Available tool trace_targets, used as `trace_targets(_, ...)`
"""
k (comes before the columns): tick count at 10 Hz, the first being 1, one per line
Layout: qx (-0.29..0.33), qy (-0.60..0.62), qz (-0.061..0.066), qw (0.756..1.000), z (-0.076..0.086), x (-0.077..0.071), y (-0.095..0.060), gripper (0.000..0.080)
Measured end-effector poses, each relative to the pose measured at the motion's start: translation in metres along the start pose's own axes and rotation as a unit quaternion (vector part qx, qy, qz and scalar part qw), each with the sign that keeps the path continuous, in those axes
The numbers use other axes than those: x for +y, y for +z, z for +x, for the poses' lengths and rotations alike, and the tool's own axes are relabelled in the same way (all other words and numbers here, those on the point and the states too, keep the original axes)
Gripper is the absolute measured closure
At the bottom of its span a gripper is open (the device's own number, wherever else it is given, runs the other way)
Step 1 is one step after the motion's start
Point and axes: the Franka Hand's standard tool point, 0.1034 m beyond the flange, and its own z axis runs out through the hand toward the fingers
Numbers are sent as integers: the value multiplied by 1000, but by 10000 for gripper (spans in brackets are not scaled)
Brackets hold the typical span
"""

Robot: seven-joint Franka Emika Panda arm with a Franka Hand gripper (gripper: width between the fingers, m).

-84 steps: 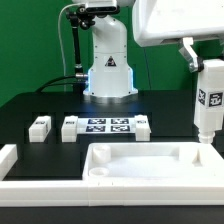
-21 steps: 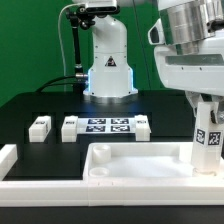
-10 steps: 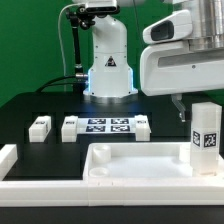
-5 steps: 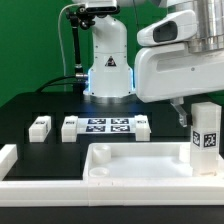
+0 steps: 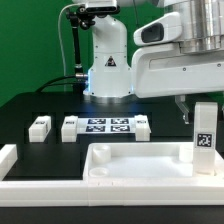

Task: Assemble desk

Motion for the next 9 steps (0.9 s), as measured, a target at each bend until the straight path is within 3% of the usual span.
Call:
trace_targets(3,-31,253,31,966,0,2,3,497)
trace_targets(5,-36,301,32,952,-2,0,3,497)
trace_targets(7,-33,219,30,975,-2,2,3,497)
trace_targets(9,-34,59,27,997,-1,8,4,210)
